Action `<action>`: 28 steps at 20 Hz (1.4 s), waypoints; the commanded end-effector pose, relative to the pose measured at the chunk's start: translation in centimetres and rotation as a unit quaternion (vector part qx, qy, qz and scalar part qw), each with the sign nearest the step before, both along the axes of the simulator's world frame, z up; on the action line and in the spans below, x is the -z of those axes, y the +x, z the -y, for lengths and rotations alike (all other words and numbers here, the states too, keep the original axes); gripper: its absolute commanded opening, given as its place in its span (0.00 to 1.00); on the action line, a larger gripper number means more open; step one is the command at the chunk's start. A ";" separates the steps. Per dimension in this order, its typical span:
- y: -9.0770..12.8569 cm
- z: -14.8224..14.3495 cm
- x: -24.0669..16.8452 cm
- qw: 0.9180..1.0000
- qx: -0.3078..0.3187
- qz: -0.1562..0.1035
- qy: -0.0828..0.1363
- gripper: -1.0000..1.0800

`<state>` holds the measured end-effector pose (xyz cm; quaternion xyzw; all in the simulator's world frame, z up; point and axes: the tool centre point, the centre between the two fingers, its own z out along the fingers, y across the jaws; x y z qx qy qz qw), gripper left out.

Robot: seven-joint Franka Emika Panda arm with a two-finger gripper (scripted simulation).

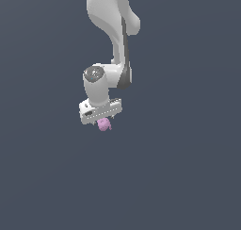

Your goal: Pick up the object and move it to a goal position.

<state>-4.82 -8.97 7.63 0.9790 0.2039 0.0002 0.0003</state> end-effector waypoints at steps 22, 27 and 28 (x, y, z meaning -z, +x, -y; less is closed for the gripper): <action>0.0 0.1 3.5 1.000 -0.001 0.000 0.000 0.00; 0.7 0.4 2.9 1.000 -0.001 0.000 0.000 0.00; 0.9 0.6 2.7 1.000 -0.001 0.000 0.000 0.00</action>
